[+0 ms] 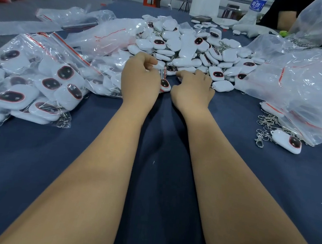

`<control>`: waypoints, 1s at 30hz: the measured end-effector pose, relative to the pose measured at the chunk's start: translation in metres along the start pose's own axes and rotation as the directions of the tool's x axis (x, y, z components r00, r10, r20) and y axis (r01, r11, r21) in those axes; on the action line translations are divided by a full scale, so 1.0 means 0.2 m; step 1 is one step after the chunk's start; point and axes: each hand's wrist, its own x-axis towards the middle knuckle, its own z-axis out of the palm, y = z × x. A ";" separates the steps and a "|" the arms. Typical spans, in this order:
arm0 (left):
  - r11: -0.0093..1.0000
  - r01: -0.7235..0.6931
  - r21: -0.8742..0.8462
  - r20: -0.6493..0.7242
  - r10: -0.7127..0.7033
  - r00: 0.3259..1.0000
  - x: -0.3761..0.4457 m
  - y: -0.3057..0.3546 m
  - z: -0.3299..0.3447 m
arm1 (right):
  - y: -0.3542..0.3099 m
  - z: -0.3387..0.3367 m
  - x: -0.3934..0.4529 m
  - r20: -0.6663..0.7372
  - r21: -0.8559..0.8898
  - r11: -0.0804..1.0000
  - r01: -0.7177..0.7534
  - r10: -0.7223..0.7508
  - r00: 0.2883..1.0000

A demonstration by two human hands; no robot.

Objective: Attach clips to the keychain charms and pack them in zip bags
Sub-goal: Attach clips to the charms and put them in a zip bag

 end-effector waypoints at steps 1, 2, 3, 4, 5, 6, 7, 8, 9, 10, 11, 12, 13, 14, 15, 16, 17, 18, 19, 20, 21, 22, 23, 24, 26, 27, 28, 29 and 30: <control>0.999 0.020 -0.040 -0.014 -0.021 1.000 0.01 0.00 0.00 | 0.00 0.00 0.00 -0.009 0.016 1.000 0.001 -0.001 1.000; 0.996 0.042 -0.076 -0.025 -0.044 0.999 0.01 0.00 0.00 | 0.01 0.00 0.00 -0.013 0.027 1.000 0.001 -0.001 1.000; 0.992 0.063 -0.106 -0.032 -0.067 0.997 0.01 0.00 0.00 | 0.01 -0.01 0.00 -0.013 0.038 0.999 -0.002 0.002 1.000; 0.988 0.082 -0.129 -0.035 -0.087 0.996 0.02 0.00 0.00 | 0.00 -0.01 0.01 -0.010 0.049 0.999 -0.006 0.007 1.000; 0.985 0.096 -0.142 -0.037 -0.102 0.994 0.02 0.01 0.00 | 0.00 -0.01 0.00 -0.007 0.062 0.998 -0.011 0.012 1.000; 0.983 0.104 -0.153 -0.039 -0.112 0.993 0.02 0.01 0.00 | 0.00 0.00 0.00 -0.006 0.073 0.997 -0.017 0.018 1.000; 0.980 0.109 -0.165 -0.043 -0.118 0.992 0.02 0.01 -0.01 | 0.00 0.00 0.01 -0.007 0.076 0.997 -0.022 0.022 1.000; 0.978 0.110 -0.178 -0.048 -0.120 0.992 0.02 0.01 -0.01 | -0.01 0.00 0.01 -0.009 0.071 0.997 -0.028 0.029 1.000; 0.977 0.105 -0.185 -0.052 -0.117 0.992 0.01 0.02 -0.01 | -0.01 0.01 0.01 -0.008 0.060 0.998 -0.033 0.034 0.999; 0.979 0.089 -0.181 -0.056 -0.100 0.993 0.01 0.02 -0.01 | -0.01 0.01 0.00 -0.003 0.050 0.998 -0.033 0.033 0.999; 0.984 0.057 -0.168 -0.056 -0.067 0.996 0.00 0.03 -0.01 | -0.02 0.02 0.00 0.009 0.041 0.999 -0.031 0.031 0.999; 0.989 0.011 -0.147 -0.050 -0.019 0.999 -0.01 0.04 -0.01 | -0.02 0.02 0.00 0.024 0.027 0.999 -0.030 0.029 0.999; 0.993 -0.043 -0.114 -0.034 0.039 0.999 -0.03 0.05 -0.01 | -0.03 0.02 -0.01 0.036 0.009 1.000 -0.027 0.027 0.999; 0.993 -0.097 -0.066 -0.008 0.097 0.995 -0.04 0.05 -0.01 | -0.03 0.03 -0.01 0.043 -0.012 1.000 -0.025 0.025 0.999; 0.990 -0.142 -0.007 0.026 0.142 0.989 -0.04 0.05 0.00 | -0.03 0.03 -0.01 0.042 -0.027 0.999 -0.017 0.019 0.999; 0.983 -0.174 0.058 0.065 0.170 0.983 -0.04 0.05 0.01 | -0.02 0.02 -0.02 0.036 -0.032 0.999 -0.005 0.006 0.999; 0.974 -0.191 0.121 0.109 0.178 0.978 -0.04 0.04 0.01 | -0.02 0.02 -0.01 0.024 -0.032 0.999 0.006 -0.005 1.000; 0.965 -0.196 0.176 0.157 0.170 0.973 -0.04 0.03 0.02 | -0.02 0.02 -0.01 0.010 -0.032 0.999 0.013 -0.013 1.000; 0.956 -0.193 0.220 0.198 0.150 0.969 -0.04 0.02 0.02 | -0.02 0.02 -0.01 -0.002 -0.041 0.999 0.017 -0.017 1.000; 0.948 -0.189 0.256 0.226 0.131 0.965 -0.03 0.01 0.02 | -0.02 0.02 -0.02 -0.012 -0.058 0.998 0.018 -0.019 1.000; 0.936 -0.190 0.295 0.238 0.121 0.964 -0.03 0.01 0.01 | -0.02 0.02 -0.01 -0.024 -0.074 0.997 0.018 -0.020 1.000; 0.918 -0.200 0.343 0.243 0.119 0.963 -0.03 0.01 0.01 | -0.02 0.01 -0.01 -0.044 -0.082 0.997 0.013 -0.017 0.999; 0.890 -0.219 0.401 0.249 0.124 0.961 -0.02 0.01 0.01 | -0.01 0.01 -0.01 -0.073 -0.080 0.997 0.003 -0.009 0.997; 0.856 -0.238 0.459 0.255 0.130 0.958 -0.02 0.00 0.01 | -0.01 -0.01 0.00 -0.105 -0.069 0.997 -0.014 0.007 0.994; 0.800 -0.248 0.547 0.250 0.127 0.960 -0.03 0.00 0.00 | 0.01 -0.02 0.01 -0.147 -0.042 0.997 -0.066 0.059 0.987; 0.786 -0.236 0.571 0.238 0.116 0.964 -0.03 0.01 -0.01 | 0.02 -0.02 0.00 -0.149 -0.032 0.995 -0.099 0.093 0.984; 0.780 -0.219 0.586 0.223 0.105 0.969 -0.03 0.01 -0.01 | 0.02 -0.03 0.00 -0.138 -0.024 0.991 -0.133 0.128 0.982; 0.778 -0.203 0.595 0.206 0.097 0.974 -0.03 0.01 -0.02 | 0.02 -0.03 0.00 -0.124 -0.019 0.987 -0.160 0.157 0.980; 0.776 -0.190 0.601 0.190 0.092 0.977 -0.03 0.00 -0.02 | 0.02 -0.03 0.00 -0.114 -0.017 0.984 -0.176 0.173 0.978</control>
